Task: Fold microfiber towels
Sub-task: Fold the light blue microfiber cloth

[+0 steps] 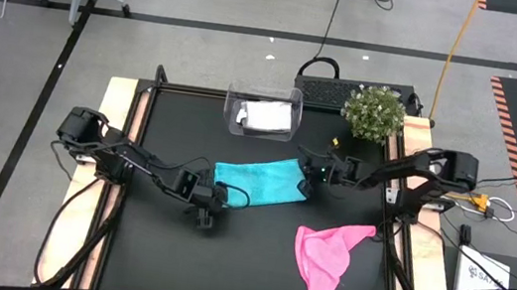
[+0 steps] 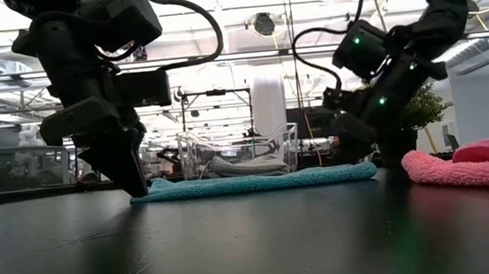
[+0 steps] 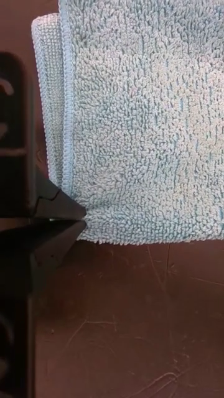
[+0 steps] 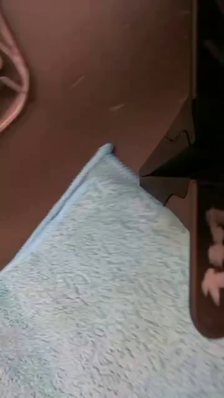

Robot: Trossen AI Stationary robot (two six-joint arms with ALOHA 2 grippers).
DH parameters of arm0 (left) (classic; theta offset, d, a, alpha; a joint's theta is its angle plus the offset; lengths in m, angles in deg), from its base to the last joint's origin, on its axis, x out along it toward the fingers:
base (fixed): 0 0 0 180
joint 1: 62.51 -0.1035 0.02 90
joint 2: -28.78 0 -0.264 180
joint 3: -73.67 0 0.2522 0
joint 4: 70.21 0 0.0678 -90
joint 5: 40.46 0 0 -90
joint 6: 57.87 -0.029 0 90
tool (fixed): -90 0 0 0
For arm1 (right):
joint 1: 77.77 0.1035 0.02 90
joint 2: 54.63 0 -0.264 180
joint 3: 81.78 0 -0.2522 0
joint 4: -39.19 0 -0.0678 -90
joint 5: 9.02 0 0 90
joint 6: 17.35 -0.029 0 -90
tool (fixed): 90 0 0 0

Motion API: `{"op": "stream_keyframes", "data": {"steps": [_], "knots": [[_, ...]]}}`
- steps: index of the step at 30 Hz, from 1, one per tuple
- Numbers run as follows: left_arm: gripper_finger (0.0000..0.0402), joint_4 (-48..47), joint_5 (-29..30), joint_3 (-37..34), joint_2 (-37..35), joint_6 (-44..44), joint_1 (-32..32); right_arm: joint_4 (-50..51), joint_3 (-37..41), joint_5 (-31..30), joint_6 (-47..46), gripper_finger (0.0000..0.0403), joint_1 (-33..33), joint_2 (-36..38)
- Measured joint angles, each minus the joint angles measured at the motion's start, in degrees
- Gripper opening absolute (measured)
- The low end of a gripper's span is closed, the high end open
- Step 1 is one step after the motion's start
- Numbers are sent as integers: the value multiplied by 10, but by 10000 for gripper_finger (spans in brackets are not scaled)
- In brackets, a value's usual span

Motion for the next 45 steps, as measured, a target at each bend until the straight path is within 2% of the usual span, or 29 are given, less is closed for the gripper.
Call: {"op": "stream_keyframes", "data": {"steps": [4,8,14,20,26,29,38,45], "knots": [[7,0,0,0,0,3,0,-37,-1,0,16,0,-11,-8],[17,1,0,0,0,3,-1,-47,-12,4,14,0,-20,-8],[4,1,0,0,0,5,-1,-51,-17,17,14,0,-11,-8],[15,1,0,0,0,5,-1,-57,-17,16,14,0,-10,-26],[4,1,0,0,0,8,-1,-84,-17,-2,17,0,-10,-63],[12,0,0,0,0,10,-1,-82,-18,-18,53,0,-12,-72],[6,-2,-1,0,0,15,-1,-32,-16,-51,148,0,-40,-15],[18,-2,5,0,0,18,-1,-5,-16,-41,115,0,-44,46]]}}
